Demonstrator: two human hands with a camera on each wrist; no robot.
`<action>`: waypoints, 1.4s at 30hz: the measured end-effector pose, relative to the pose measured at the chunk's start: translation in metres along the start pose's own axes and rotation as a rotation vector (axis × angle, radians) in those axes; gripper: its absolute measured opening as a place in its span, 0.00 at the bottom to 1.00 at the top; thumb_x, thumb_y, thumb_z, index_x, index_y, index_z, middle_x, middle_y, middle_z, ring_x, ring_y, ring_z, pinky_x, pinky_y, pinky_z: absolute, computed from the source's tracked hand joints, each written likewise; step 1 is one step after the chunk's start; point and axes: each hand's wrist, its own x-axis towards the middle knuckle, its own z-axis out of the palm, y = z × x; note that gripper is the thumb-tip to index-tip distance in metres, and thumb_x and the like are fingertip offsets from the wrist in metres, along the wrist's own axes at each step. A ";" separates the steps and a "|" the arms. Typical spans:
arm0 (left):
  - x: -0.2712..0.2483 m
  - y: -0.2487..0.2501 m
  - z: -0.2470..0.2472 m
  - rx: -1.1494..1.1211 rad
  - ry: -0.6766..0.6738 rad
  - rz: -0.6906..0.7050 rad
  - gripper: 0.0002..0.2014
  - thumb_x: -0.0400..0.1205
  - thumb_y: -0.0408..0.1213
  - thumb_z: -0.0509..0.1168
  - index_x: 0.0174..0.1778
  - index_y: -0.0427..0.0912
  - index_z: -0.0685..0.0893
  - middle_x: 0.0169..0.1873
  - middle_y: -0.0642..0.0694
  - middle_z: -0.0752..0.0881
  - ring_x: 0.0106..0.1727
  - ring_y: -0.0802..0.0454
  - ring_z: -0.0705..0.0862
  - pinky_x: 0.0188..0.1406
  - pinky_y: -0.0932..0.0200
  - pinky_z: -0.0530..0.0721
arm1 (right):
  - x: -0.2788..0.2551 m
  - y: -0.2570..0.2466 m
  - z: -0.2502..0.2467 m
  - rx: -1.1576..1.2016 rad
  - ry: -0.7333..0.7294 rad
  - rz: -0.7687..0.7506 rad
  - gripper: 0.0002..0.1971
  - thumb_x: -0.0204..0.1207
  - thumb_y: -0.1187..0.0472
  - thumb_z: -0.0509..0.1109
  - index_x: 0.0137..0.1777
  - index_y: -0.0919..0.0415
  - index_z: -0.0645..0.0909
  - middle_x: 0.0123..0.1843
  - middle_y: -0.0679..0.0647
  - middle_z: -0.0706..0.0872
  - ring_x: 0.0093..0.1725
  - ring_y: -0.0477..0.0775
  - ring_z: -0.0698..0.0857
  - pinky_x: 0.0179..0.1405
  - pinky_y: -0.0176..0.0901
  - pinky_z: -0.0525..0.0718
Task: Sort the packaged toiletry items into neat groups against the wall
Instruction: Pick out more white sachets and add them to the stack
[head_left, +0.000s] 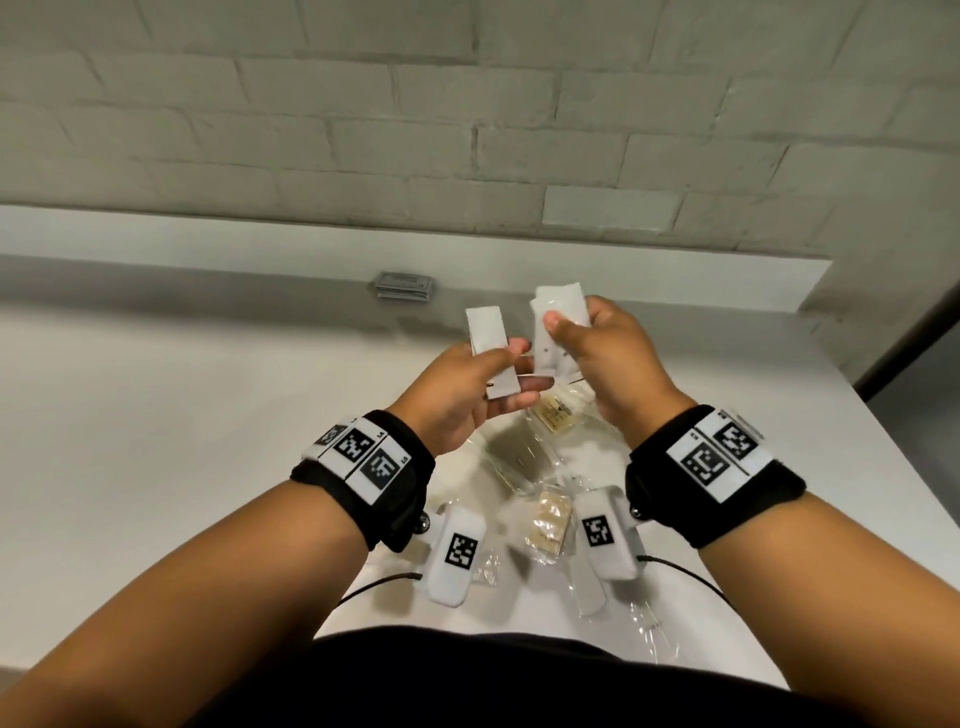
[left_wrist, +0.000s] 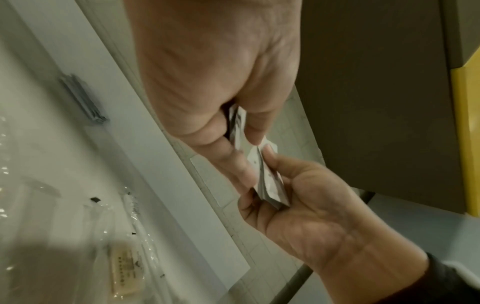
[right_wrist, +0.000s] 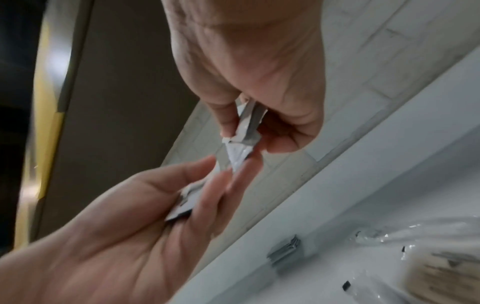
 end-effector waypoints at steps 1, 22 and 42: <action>-0.001 0.002 -0.003 -0.044 0.004 -0.037 0.13 0.87 0.31 0.56 0.64 0.32 0.78 0.55 0.33 0.87 0.51 0.39 0.89 0.46 0.55 0.91 | 0.003 -0.002 -0.006 0.012 0.035 0.005 0.05 0.80 0.64 0.68 0.54 0.61 0.82 0.43 0.52 0.89 0.37 0.48 0.87 0.34 0.35 0.84; 0.001 0.001 0.009 0.084 -0.095 0.104 0.15 0.89 0.33 0.51 0.69 0.37 0.76 0.42 0.48 0.88 0.47 0.52 0.86 0.53 0.52 0.87 | -0.010 -0.009 0.015 -0.196 -0.129 -0.051 0.11 0.81 0.59 0.67 0.47 0.66 0.87 0.39 0.58 0.89 0.37 0.51 0.86 0.42 0.43 0.83; -0.011 0.009 -0.005 0.879 0.257 0.097 0.31 0.81 0.68 0.47 0.58 0.43 0.75 0.51 0.47 0.83 0.52 0.50 0.82 0.53 0.51 0.78 | 0.003 0.004 -0.012 0.156 0.023 0.010 0.03 0.80 0.62 0.68 0.52 0.58 0.82 0.43 0.60 0.88 0.39 0.57 0.88 0.43 0.53 0.88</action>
